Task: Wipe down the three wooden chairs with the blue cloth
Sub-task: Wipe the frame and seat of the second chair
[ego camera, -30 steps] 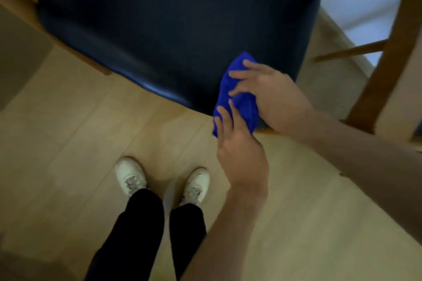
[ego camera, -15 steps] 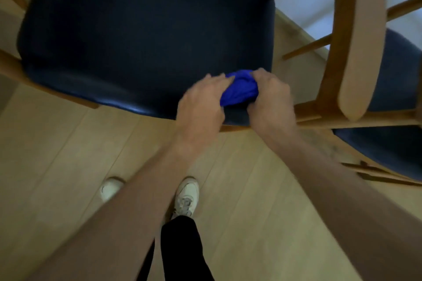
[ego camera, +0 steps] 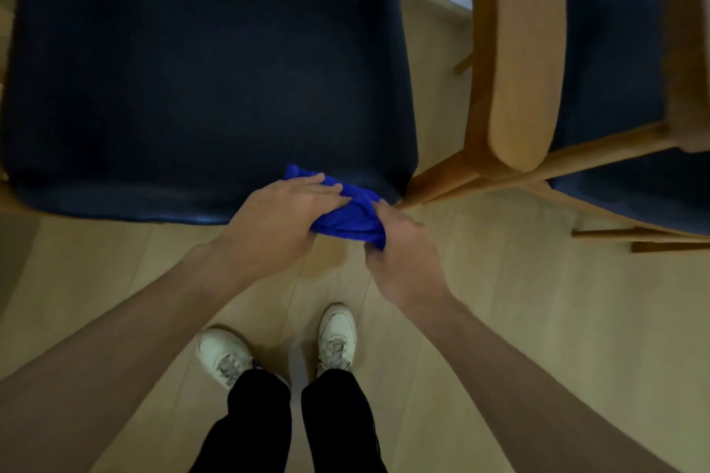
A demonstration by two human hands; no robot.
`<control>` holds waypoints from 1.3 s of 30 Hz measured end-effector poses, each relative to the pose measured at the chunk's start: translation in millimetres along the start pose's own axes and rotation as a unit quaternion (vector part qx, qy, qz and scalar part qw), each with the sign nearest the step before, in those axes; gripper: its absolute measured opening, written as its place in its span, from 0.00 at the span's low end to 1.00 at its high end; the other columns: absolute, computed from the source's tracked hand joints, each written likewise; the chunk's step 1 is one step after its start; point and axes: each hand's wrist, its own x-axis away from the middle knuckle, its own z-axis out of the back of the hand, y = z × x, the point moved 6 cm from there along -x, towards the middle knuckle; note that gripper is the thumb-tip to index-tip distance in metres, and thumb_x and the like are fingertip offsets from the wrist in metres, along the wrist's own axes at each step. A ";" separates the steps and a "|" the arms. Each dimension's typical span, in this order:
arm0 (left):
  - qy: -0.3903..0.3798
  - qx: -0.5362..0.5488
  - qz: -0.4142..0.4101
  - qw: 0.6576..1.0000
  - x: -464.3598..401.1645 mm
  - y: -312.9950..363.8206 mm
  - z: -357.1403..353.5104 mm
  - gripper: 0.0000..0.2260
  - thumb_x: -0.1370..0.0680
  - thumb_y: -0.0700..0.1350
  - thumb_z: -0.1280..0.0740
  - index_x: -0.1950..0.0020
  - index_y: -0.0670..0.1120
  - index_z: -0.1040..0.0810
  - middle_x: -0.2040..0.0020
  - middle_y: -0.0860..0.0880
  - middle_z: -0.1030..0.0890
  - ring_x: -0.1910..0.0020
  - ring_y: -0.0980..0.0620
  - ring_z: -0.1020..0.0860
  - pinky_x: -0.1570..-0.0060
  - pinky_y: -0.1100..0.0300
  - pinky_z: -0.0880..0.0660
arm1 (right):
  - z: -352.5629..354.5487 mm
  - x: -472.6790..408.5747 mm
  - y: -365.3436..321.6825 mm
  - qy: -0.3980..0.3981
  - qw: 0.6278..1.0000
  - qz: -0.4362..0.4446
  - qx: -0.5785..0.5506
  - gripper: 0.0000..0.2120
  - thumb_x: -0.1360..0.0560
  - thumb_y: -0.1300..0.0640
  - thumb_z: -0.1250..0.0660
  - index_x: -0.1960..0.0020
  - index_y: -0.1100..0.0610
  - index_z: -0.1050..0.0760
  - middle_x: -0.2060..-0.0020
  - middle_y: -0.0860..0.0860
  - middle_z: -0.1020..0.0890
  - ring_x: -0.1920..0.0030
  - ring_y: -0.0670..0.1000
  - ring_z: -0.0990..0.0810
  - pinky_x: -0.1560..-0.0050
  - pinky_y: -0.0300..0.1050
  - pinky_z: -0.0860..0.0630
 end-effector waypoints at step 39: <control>0.244 -0.052 0.216 0.944 42.8 -211.8 305.5 0.25 0.23 0.48 0.35 0.26 0.51 0.36 0.31 0.51 0.30 0.32 0.53 0.33 0.36 0.60 0.36 | -5.4 -260.7 -285.2 0.040 0.945 -0.004 -0.323 0.29 0.27 0.63 0.32 0.29 0.52 0.35 0.42 0.46 0.22 0.49 0.43 0.21 0.50 0.35 0.24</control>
